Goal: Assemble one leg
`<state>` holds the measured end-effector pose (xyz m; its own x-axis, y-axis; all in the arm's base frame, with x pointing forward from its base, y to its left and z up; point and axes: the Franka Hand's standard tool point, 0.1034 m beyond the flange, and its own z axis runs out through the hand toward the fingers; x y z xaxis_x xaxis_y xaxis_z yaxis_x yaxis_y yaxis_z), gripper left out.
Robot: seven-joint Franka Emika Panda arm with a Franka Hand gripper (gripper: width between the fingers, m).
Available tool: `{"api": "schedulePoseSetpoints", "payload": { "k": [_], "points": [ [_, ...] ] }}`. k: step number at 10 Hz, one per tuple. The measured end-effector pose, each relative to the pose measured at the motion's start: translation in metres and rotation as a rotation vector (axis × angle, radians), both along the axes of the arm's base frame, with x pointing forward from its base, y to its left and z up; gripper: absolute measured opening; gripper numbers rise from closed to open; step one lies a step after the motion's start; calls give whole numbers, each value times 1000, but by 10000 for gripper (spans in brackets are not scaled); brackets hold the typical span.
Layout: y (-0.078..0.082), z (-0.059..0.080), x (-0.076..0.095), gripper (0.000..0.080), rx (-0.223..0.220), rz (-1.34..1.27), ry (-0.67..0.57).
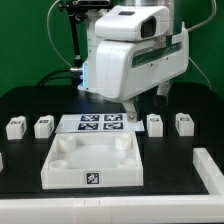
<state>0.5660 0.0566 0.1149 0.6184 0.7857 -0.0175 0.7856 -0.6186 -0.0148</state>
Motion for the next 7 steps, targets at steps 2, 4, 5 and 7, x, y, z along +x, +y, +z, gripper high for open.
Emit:
{"api": "schedulePoseSetpoints", "payload": {
  "k": [2,4,5,7],
  "points": [
    [0,-1,0,650,0,0,1],
    [0,-1,0,650,0,0,1],
    [0,-1,0,650,0,0,1],
    [0,-1,0,650,0,0,2]
  ]
}}
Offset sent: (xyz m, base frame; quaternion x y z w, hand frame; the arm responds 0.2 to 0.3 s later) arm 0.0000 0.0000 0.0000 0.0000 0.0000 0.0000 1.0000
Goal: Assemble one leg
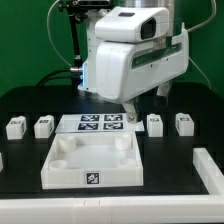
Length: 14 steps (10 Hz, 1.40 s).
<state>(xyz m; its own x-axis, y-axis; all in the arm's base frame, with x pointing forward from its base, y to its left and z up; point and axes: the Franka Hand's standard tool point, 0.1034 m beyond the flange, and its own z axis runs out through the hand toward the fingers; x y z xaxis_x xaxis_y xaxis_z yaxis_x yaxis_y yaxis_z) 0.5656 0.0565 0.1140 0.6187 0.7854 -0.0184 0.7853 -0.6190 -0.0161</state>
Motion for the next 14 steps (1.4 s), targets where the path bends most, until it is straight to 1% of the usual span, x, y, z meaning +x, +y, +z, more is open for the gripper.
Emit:
{"api": "schedulePoseSetpoints", "payload": {
  "k": [5,6,7,8,9,10,12,14],
  "points": [
    [0,0,-1,650,1,43,0],
    [-3,0,-13,650,-1,43,1],
    [-13,-1,-32,650,-2,158,-5],
    [-30,-9,-61,650,0,292,-14],
    [-45,-20,-84,650,5,416,-19],
    [-53,-29,-88,650,9,529,-18],
    [-53,-27,-86,650,3,638,-17],
    [-55,-32,-88,650,2,649,-32]
  ]
}}
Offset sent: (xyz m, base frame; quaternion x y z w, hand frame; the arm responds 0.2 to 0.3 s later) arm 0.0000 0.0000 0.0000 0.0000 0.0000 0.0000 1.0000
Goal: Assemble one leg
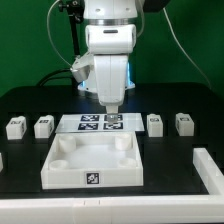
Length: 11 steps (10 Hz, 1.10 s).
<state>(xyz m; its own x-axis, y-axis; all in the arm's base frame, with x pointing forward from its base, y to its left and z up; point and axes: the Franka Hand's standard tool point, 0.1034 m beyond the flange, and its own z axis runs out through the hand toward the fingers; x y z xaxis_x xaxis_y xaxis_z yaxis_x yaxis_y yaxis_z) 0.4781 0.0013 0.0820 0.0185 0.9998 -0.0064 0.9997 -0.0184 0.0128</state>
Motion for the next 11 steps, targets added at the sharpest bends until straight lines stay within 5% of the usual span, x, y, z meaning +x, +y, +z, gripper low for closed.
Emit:
{"api": "schedulePoseSetpoints", "payload": {
  "k": [2,3,5,8,10,11],
  "points": [
    [-13,-41,-55,650,15,2,-6],
    [-21,-56,-68,650,22,9,-2],
    [-28,-75,-67,650,33,-8,-8],
    [-28,-77,-67,640,34,-12,-10],
    [-28,-77,-67,302,34,-13,-10],
    [-28,-77,-67,302,34,-14,-10]
  ]
}}
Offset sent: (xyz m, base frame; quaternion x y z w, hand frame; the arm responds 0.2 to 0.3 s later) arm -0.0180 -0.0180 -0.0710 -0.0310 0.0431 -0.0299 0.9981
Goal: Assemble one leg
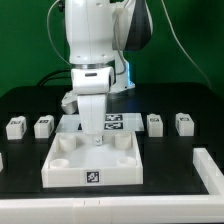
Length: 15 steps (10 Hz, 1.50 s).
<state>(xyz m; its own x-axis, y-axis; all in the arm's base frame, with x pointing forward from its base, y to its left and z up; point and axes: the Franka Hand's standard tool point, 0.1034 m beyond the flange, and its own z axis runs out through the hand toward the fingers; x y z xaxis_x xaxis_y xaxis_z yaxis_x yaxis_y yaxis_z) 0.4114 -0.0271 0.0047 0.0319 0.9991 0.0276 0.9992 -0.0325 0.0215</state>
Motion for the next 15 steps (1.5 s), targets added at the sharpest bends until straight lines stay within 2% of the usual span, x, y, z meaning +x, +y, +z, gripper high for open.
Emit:
{"api": "schedulePoseSetpoints", "payload": {
  "k": [1,2,3,8,9,10,14,15],
  "points": [
    [0,0,0,115,0,0,0],
    [0,0,0,115,0,-3,1],
    [-1,0,0,56,0,-5,1],
    [-1,0,2,56,0,0,5],
    [1,0,14,57,1,10,10],
    [10,0,29,57,7,26,6],
    [78,1,91,57,60,64,-19],
    [91,0,92,57,64,65,16]
  ]
}}
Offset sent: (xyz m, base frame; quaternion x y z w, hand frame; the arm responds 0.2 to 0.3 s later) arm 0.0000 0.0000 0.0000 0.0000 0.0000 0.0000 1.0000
